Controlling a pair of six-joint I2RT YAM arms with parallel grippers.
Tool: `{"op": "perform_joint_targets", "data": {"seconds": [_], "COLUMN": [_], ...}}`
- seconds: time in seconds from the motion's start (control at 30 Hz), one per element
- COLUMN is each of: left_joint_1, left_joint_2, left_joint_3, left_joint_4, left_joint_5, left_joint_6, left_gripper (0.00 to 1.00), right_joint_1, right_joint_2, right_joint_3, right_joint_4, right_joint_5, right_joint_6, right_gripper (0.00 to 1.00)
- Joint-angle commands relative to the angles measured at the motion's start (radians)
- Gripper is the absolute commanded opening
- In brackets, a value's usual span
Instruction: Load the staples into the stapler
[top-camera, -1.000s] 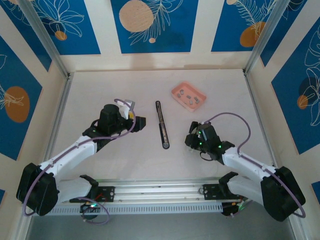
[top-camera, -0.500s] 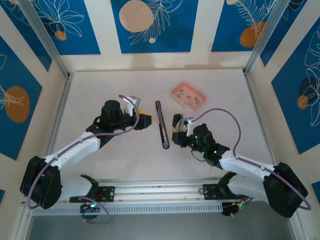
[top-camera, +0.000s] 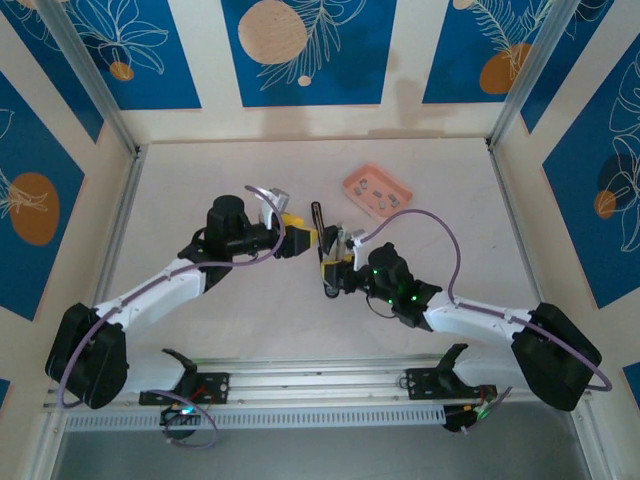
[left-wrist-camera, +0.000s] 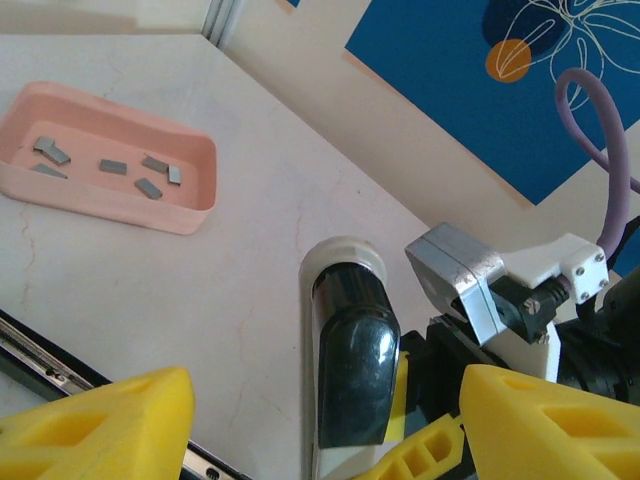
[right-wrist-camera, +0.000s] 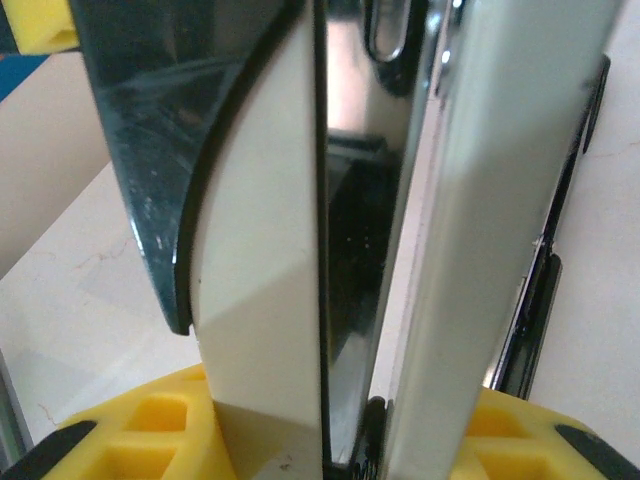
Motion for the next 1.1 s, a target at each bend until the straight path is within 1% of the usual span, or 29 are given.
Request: {"op": "perform_joint_targets", "data": {"seconds": [0.0, 0.5, 0.87, 1.07], "left_joint_1": [-0.009, -0.017, -0.018, -0.017], "left_joint_2": [0.012, 0.017, 0.031, 0.038], "left_joint_3": [0.024, 0.032, 0.04, 0.04], "left_joint_4": [0.038, 0.034, 0.029, 0.027], "left_joint_5": [0.04, 0.043, 0.07, 0.077], "left_joint_6": [0.019, 0.024, 0.02, 0.024], "left_gripper": [0.7, 0.69, 0.69, 0.66], "right_joint_1": [0.016, 0.034, 0.054, 0.063], "right_joint_2": [0.001, 0.072, 0.102, 0.113], "right_joint_3": [0.049, 0.084, 0.113, 0.124], "right_joint_4": [0.1, 0.152, 0.146, 0.155], "right_joint_5": [0.021, 0.002, 0.003, 0.003], "right_joint_6": [-0.02, -0.011, -0.017, -0.016], "right_gripper": [0.16, 0.17, 0.17, 0.17]}}
